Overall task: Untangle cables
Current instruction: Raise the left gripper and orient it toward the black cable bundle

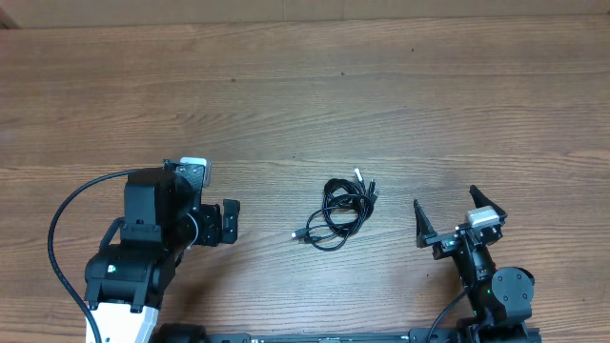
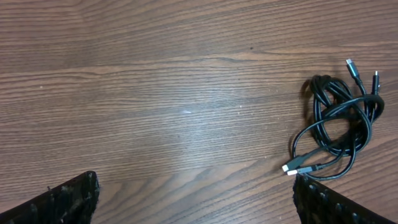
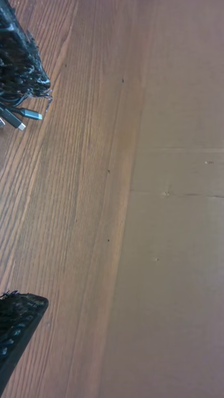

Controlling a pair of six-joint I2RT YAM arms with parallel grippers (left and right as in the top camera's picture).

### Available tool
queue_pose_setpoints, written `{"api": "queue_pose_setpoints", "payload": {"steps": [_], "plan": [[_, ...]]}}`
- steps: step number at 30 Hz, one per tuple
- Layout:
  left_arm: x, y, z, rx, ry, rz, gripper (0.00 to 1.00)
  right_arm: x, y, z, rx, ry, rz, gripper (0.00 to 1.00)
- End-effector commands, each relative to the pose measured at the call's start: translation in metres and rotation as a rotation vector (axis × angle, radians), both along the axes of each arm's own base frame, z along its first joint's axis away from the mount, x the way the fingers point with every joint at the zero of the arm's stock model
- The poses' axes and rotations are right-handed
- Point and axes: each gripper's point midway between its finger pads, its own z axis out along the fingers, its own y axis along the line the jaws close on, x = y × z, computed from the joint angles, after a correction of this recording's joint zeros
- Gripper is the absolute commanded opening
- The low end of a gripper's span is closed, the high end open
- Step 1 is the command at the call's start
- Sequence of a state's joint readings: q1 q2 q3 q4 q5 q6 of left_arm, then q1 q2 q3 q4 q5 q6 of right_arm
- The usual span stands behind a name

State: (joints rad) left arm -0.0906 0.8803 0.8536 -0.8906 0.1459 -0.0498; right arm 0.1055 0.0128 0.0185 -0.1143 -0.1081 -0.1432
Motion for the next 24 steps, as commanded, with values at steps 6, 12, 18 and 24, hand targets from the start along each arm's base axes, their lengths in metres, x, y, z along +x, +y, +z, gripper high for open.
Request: {"api": "queue_pose_setpoints", "payload": {"steps": [6,12,18,24], "plan": [[0.0037,-0.0035,0.0109,-0.024,-0.023,-0.009,0.99,-0.0008,0.0010,0.0052,-0.002,-0.016,0.007,1.00],[0.0045,-0.0039,0.0115,-0.019,-0.029,-0.018,1.00,-0.0008,0.0010,0.0052,-0.002,-0.016,0.007,1.00],[0.0054,-0.0039,0.0070,-0.010,-0.012,-0.028,1.00,-0.0008,0.0010,0.0051,-0.002,-0.015,0.007,1.00],[0.0082,-0.0043,0.0036,-0.010,0.000,-0.028,0.99,-0.0008,0.0010,0.0051,-0.002,-0.015,0.007,1.00]]}}
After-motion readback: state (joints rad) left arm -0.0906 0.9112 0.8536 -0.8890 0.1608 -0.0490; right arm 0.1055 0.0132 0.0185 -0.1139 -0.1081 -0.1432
